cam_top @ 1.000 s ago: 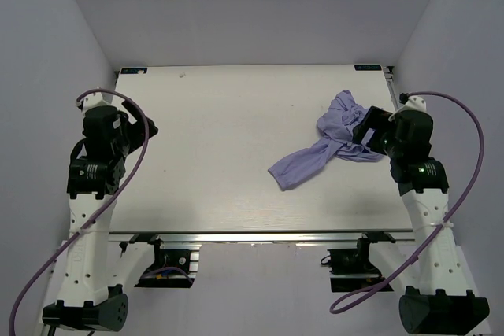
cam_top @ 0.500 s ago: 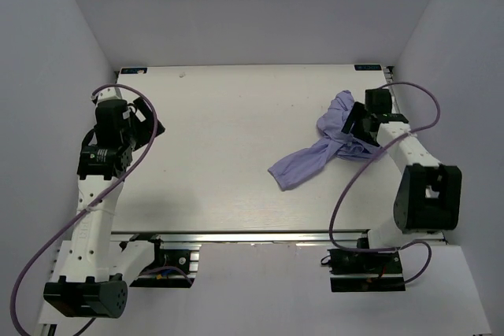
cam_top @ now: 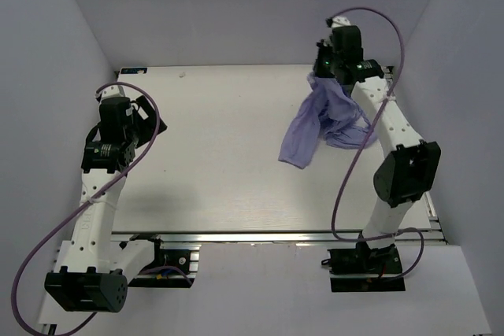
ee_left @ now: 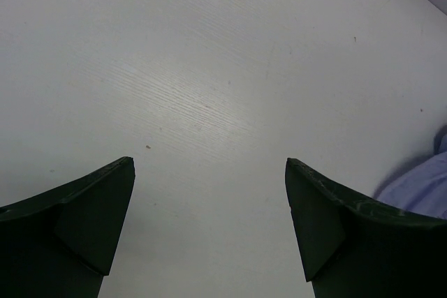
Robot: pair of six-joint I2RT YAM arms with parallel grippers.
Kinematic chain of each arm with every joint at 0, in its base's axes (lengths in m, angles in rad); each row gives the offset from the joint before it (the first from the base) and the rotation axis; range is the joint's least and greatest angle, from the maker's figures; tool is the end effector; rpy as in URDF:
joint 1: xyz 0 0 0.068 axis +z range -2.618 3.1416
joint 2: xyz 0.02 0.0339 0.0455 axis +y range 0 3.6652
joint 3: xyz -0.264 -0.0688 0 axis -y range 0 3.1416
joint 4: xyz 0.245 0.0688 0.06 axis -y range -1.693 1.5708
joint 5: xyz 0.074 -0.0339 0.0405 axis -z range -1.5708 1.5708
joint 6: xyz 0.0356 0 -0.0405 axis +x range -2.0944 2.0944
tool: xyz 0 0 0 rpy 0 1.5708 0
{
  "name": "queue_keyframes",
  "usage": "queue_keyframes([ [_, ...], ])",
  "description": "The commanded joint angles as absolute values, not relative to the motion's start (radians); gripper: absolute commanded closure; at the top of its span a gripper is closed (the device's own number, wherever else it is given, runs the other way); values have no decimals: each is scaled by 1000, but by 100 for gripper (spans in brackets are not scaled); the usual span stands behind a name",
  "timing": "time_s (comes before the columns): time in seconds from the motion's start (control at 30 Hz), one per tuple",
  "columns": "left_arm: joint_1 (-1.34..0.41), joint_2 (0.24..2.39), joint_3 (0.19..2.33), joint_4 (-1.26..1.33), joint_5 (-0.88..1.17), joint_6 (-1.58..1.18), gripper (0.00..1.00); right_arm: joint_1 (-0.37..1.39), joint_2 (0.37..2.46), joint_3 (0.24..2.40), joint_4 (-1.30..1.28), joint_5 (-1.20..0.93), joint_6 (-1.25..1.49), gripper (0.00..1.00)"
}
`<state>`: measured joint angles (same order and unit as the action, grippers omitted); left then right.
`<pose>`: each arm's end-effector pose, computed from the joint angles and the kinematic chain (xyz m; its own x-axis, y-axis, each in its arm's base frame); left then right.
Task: Zip up the jacket
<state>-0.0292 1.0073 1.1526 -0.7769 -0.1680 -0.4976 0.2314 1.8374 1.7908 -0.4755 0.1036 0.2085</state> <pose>0.2009 0.0001 0.3671 -0.4680 -0.4571 -0.7563 -0.3749 0.8777 -0.2985 0.4212 0.0955 0.3621 -0.5041 0.0928 -0.8587 -0.0373 0.9909 0.1290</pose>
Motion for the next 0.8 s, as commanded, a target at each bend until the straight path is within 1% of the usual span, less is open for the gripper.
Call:
queue_keyframes([
  [0.0, -26, 1005, 1154, -758, -153, -495, 2, 357, 1698, 1899, -519, -55, 104, 100],
  [0.07, -26, 1017, 1157, -768, -170, -499, 2, 411, 1626, 1899, -476, -221, 72, 100],
  [0.1, -26, 1020, 1152, -772, -178, -502, 2, 426, 1609, 1911, -462, -265, 65, 100],
  [0.13, -26, 1025, 1147, -773, -182, -505, 2, 440, 1582, 1927, -462, -372, 52, 100],
  [0.2, -26, 1028, 1137, -778, -176, -505, 2, 469, 1554, 1944, -453, -463, 58, 100],
  [0.23, -26, 1035, 1140, -785, -173, -505, 2, 475, 1517, 1933, -446, -544, 54, 100],
  [0.3, -28, 1038, 1157, -813, -175, -506, 2, 477, 1465, 1824, -445, -580, 60, 100],
  [0.37, -28, 1034, 1167, -828, -190, -509, 2, 477, 1334, 1681, -460, -534, 80, 100],
  [0.4, -26, 1029, 1173, -836, -195, -511, 2, 477, 1277, 1479, -456, -488, 103, 100],
  [0.43, -26, 1026, 1175, -836, -198, -511, 2, 476, 1149, 1375, -453, -423, 157, 100],
  [0.47, -28, 1019, 1174, -835, -196, -514, 2, 477, 1084, 1277, -466, -235, 197, 100],
  [0.5, -26, 1017, 1172, -827, -187, -515, 2, 476, 1025, 1124, -495, -113, 246, 100],
  [0.53, -26, 1019, 1167, -818, -172, -515, 2, 476, 924, 1070, -612, 142, 373, 100],
  [0.57, -26, 1022, 1164, -813, -155, -518, 2, 474, 882, 1031, -682, 240, 430, 93],
  [0.63, -28, 1046, 1158, -787, -79, -519, 2, 472, 800, 959, -802, 339, 503, 85],
  [0.67, -28, 1058, 1157, -778, -52, -515, 2, 474, 783, 945, -875, 350, 534, 63],
  [0.73, -28, 1104, 1155, -746, 50, -497, 2, 472, 759, 921, -910, 309, 534, 39],
  [0.77, -28, 1121, 1157, -736, 86, -483, 2, 472, 755, 917, -919, 298, 534, 16],
])
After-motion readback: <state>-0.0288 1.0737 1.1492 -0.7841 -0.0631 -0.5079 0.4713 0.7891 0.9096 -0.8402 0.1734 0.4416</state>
